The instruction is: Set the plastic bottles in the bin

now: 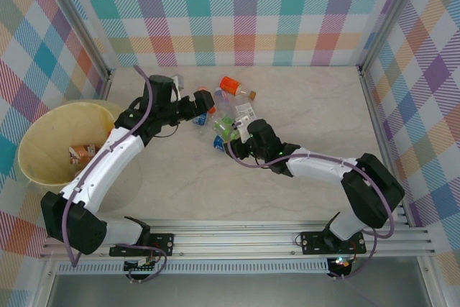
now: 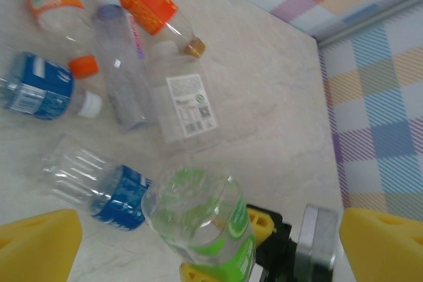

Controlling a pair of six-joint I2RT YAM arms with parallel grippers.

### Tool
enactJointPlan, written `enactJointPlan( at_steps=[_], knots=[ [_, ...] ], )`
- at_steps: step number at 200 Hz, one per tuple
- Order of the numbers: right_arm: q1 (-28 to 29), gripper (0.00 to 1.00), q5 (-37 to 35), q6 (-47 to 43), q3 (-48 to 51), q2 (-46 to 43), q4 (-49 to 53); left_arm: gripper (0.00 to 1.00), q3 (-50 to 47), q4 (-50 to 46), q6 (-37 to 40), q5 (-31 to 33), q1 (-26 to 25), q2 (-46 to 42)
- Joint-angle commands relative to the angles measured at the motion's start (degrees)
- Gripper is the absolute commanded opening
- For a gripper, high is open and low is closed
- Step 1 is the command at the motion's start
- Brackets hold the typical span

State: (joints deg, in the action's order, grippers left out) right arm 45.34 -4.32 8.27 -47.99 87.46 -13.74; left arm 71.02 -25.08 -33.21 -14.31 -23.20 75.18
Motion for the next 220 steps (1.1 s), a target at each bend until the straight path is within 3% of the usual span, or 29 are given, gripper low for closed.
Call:
enactJointPlan(
  at_steps=[1,43,75,100,125,139,177,204,220],
  knots=[
    [-0.3,0.44,0.1,3.5,0.8,-3.0,-4.2,1.0,-3.7,11.8,-0.5,-8.1,-1.5,-1.1],
    [-0.4,0.44,1.9,6.4,1.5,-5.4,-6.1,1.0,-5.7,14.6,0.2,-1.5,-4.5,0.0],
    [-0.5,0.45,4.6,8.2,1.0,-6.3,-6.7,1.0,-6.8,18.8,-0.5,-6.0,-5.7,2.4],
    [-0.5,0.45,6.0,10.0,0.8,-6.9,-8.4,1.0,-6.2,17.7,-0.6,-2.0,-7.5,4.2],
    [-0.5,0.46,7.4,10.6,-0.3,-7.1,-8.5,1.0,-5.5,17.3,-0.8,-3.4,-7.6,6.1],
    [-0.6,0.46,7.6,10.5,-0.7,-7.1,-8.4,0.95,-5.4,17.7,-0.8,-4.4,-7.6,6.6],
    [-0.5,0.47,9.0,10.6,-1.0,-6.9,-9.1,0.71,-5.4,17.4,-0.7,-3.9,-7.6,6.4],
    [-0.5,0.51,11.2,10.3,-1.2,-6.7,-9.6,0.64,-5.0,16.9,-0.4,-3.7,-7.6,6.5],
    [-0.5,0.59,12.4,9.5,-1.8,-6.2,-8.3,0.62,-5.0,16.7,-0.5,-3.0,-7.6,6.4]
  ],
)
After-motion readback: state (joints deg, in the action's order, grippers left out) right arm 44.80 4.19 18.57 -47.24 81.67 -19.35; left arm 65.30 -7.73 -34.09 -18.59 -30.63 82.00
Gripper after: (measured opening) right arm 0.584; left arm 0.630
